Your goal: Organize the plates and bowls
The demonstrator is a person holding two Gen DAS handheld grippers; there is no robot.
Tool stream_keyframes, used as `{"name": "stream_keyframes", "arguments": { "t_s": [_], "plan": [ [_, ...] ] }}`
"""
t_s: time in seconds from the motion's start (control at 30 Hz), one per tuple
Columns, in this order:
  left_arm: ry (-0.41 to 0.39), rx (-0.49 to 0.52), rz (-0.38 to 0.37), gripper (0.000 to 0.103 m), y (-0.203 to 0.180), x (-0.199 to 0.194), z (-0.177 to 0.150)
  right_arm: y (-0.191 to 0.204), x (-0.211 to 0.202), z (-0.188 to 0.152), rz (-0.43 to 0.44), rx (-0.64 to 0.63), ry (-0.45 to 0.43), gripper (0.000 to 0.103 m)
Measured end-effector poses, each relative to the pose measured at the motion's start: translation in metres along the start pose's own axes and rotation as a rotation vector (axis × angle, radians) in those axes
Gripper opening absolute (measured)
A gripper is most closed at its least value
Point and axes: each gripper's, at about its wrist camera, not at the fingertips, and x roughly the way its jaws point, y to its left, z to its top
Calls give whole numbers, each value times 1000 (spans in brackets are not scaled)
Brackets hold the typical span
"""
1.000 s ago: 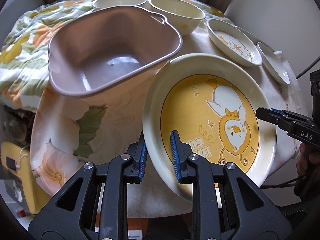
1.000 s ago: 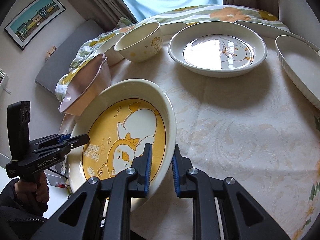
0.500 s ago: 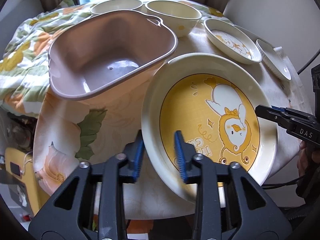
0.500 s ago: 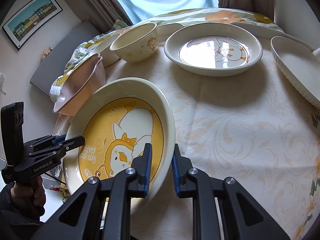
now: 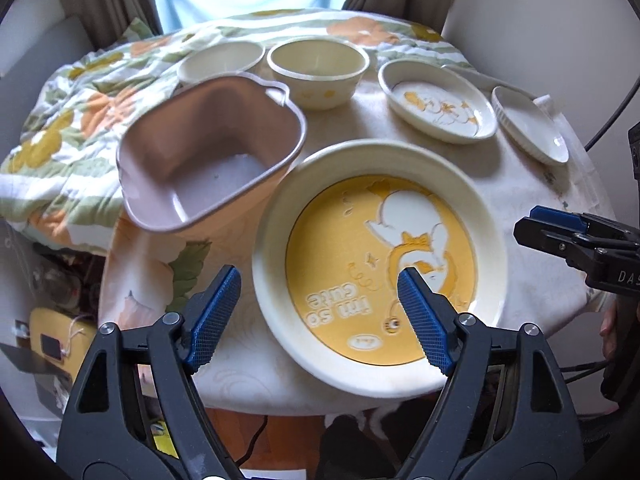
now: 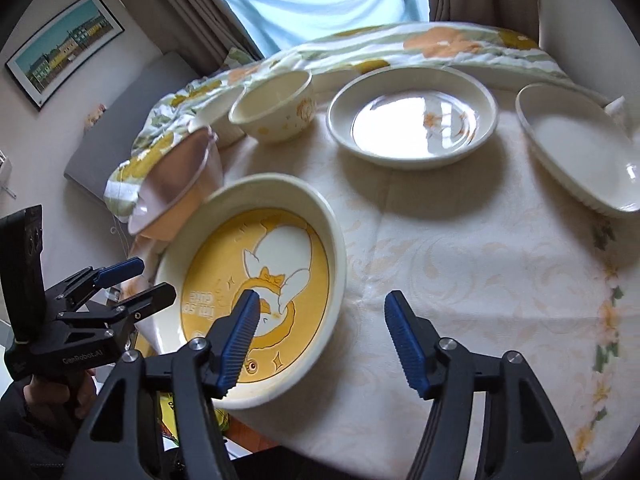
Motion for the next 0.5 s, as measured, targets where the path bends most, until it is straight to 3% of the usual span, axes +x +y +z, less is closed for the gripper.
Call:
{"name": "stream_keyframes", "arguments": {
  "t_s": [0.07, 0.1, 0.13, 0.2, 0.3, 0.4, 0.5],
  "plan": [
    [-22, 3, 1, 79, -13, -15, 5, -6, -16, 3, 6, 3, -11, 61],
    [-36, 6, -6, 79, -23, -23, 9, -10, -25, 5, 10, 9, -19, 69],
    [-47, 8, -13, 79, -31, -29, 12, -15, -35, 8, 15, 17, -27, 88],
    [-69, 19, -27, 88, -54, -42, 21, -26, -54, 11, 13, 32, -48, 103],
    [-127, 57, -47, 103, -92, -53, 36, -46, -85, 10, 12, 32, -97, 103],
    [-150, 93, -68, 103, -127, -54, 57, -70, -111, 12, -6, 47, -110, 103],
    [-168, 125, -120, 103, -157, -53, 84, -94, -128, 17, -98, 68, -87, 103]
  ]
}}
